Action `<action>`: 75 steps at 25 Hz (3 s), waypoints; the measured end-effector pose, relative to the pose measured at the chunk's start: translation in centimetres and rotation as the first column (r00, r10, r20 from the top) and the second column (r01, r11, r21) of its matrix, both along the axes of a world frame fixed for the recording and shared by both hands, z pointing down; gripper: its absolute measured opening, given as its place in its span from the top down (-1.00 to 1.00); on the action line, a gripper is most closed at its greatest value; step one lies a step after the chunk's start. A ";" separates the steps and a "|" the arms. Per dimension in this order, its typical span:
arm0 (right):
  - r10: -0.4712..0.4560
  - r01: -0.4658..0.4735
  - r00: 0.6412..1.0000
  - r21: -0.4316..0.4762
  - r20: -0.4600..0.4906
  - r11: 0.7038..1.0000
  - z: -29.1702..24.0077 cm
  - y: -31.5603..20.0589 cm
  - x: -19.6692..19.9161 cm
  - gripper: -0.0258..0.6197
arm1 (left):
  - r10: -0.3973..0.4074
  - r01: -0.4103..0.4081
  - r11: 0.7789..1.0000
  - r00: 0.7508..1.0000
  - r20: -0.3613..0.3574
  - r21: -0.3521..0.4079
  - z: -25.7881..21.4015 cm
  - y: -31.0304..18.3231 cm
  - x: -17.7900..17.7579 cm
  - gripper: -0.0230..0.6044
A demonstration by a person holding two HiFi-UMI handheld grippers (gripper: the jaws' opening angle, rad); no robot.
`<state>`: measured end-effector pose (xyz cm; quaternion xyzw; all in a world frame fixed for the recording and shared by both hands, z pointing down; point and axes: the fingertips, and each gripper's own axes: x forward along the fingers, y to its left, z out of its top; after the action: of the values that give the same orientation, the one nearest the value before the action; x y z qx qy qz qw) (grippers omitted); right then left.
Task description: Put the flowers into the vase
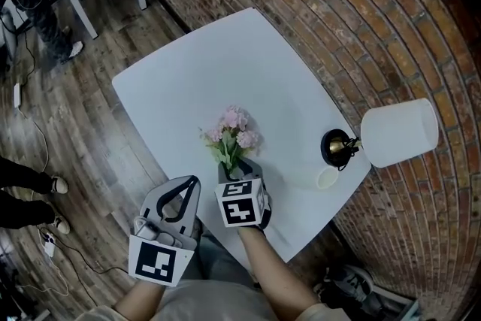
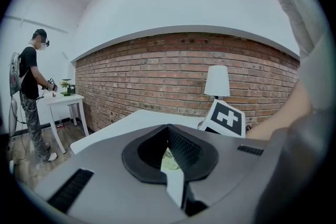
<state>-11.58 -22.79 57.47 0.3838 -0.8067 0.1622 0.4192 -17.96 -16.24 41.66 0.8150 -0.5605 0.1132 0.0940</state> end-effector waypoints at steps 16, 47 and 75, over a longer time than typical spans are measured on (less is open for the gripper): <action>-0.025 0.014 0.996 -0.121 -0.083 0.993 3.7 -1.6 -0.6 0.63 | -0.031 0.030 0.999 0.999 -0.034 -0.019 0.3 -0.1 -0.8 0.90; 0.063 -0.098 0.982 0.193 0.177 0.976 -4.6 -0.2 1.1 0.88 | -0.015 0.015 0.999 1.000 -0.016 0.040 -2.9 5.5 1.7 0.90; -0.049 -0.244 0.905 0.607 0.423 0.756 -20.0 2.2 6.5 0.88 | 0.094 -0.095 0.989 0.996 0.006 0.112 -6.1 6.5 8.3 0.90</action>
<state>-5.10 -20.57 37.50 0.5038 -0.8605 -0.0267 0.0707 -9.66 -9.76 35.54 0.8446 -0.5268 0.0858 0.0424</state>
